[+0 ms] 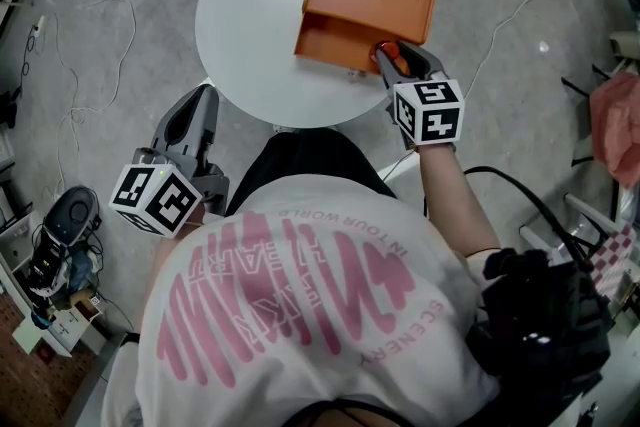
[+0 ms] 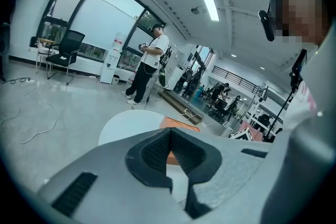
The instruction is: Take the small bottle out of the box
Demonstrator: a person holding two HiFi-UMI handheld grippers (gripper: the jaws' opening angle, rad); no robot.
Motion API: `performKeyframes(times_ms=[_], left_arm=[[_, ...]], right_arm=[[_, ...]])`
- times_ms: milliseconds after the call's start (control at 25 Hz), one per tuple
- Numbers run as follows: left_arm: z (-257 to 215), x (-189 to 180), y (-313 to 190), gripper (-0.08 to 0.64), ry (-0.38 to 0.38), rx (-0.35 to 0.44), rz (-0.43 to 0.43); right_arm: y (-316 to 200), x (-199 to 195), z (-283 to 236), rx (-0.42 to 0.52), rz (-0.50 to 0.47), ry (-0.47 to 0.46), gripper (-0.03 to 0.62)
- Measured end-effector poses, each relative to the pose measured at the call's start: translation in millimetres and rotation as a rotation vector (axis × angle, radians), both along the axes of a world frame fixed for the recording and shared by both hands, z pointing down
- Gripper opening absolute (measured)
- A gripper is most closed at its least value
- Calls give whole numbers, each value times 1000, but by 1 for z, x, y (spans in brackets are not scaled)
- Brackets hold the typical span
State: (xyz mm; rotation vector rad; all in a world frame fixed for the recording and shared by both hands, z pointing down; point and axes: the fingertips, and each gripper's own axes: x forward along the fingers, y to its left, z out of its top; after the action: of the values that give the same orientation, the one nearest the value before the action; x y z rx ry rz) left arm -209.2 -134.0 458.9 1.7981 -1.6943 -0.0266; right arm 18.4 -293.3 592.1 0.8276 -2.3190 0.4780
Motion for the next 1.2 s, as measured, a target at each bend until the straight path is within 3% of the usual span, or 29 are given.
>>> performKeyframes(times_ms=[880, 1200], left_arm=[[-6, -24, -22, 8, 26, 33, 42], [-4, -31, -33, 8, 34, 37, 78]], right_arm=[[-2, -2, -3, 13, 41, 95, 127], [2, -4, -1, -18, 79, 81, 126]])
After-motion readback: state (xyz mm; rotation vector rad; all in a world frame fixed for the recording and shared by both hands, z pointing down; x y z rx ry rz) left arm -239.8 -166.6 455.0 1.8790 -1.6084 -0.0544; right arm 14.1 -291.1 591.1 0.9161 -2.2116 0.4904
